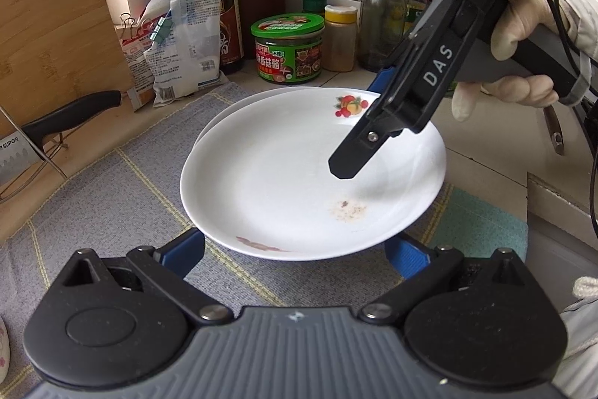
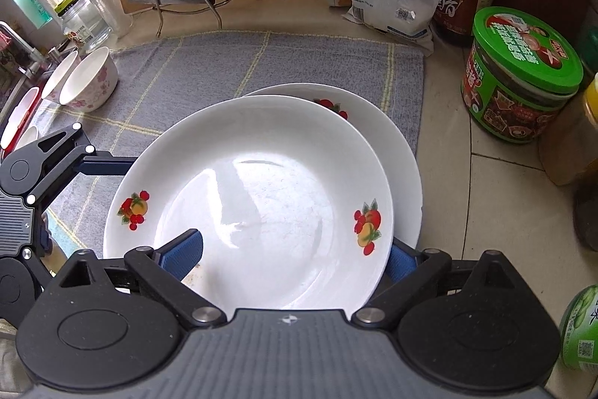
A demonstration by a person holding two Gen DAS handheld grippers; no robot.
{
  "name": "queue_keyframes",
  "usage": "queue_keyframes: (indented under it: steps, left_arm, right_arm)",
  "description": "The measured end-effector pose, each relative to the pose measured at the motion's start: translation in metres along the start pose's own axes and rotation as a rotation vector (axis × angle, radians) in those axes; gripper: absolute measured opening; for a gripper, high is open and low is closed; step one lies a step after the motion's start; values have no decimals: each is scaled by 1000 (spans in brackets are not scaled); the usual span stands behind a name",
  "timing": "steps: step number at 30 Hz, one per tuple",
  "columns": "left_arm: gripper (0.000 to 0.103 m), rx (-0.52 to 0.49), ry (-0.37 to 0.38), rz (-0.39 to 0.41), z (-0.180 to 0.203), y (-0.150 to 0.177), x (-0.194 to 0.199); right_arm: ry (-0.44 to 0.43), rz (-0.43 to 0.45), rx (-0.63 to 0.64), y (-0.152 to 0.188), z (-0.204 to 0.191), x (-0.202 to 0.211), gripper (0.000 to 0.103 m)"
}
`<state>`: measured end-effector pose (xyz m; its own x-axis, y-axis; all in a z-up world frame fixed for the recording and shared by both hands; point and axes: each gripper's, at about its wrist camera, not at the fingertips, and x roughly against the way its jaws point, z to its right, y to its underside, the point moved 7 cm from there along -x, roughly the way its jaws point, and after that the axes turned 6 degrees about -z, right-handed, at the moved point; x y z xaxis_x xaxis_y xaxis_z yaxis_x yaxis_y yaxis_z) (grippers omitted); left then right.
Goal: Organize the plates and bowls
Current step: 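Lower the plate onto the stack and open the right gripper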
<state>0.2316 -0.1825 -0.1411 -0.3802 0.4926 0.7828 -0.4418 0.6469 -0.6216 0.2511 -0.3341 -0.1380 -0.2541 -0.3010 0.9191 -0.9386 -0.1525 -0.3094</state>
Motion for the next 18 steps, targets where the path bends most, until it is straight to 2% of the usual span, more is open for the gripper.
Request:
queue_keyframes:
  steps: [18]
  left_arm:
    - [101, -38, 5, 33, 4, -5, 2]
  right_arm:
    - [-28, 7, -75, 5, 3, 10, 103]
